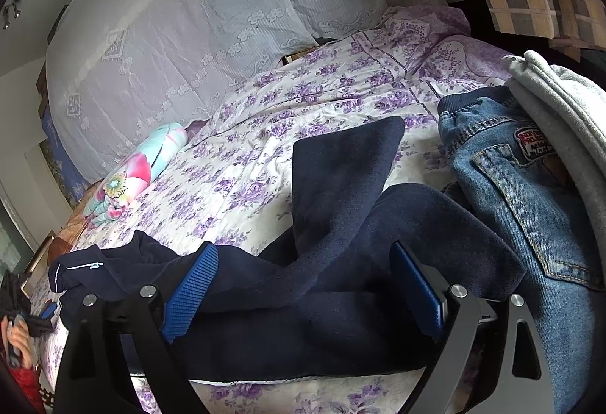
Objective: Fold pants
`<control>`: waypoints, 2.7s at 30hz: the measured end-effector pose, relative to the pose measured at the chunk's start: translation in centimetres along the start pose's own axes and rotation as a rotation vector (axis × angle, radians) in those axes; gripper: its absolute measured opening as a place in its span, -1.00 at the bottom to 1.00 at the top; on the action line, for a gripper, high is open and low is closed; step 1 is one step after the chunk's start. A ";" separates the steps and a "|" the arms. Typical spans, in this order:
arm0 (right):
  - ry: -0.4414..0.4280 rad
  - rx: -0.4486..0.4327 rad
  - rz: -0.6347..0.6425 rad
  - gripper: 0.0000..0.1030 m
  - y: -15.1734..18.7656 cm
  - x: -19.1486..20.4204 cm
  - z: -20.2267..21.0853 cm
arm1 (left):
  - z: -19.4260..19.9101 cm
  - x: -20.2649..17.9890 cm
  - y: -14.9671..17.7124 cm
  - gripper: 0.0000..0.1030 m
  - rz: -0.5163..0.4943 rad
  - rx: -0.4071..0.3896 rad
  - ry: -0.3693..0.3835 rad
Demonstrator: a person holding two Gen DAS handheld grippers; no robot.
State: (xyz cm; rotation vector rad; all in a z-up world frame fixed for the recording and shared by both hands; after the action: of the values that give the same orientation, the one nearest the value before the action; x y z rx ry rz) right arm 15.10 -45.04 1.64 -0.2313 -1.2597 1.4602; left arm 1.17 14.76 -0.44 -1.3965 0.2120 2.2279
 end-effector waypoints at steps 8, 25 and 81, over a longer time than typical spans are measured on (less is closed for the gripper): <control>-0.011 -0.009 -0.004 0.82 -0.1 0.0 0.2 | -5.0 -1.3 -4.0 -0.75 0.004 -0.096 -0.223; -0.101 0.046 -0.065 0.82 4.4 5.2 3.4 | 0.3 2.9 -1.3 -0.88 -0.299 -0.204 -0.242; -0.139 0.175 -0.262 -0.92 -9.1 2.8 -23.3 | -12.7 -3.7 -18.7 -0.88 -0.277 -0.214 -0.453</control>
State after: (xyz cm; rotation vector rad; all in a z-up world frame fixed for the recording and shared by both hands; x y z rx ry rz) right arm 36.54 -31.83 0.57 0.1504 -1.2136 1.3660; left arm 21.78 24.83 -0.65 -0.9120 -0.3621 2.3027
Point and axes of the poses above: each gripper's, at about its wrist camera, not at the fingertips, and z roughly against the way its jaws point, x to its left, y to its underside, the point moved 9 cm from there along -z, roughly the way its jaws point, and after that the axes turned 12 degrees about -y, right-handed, at the moved point
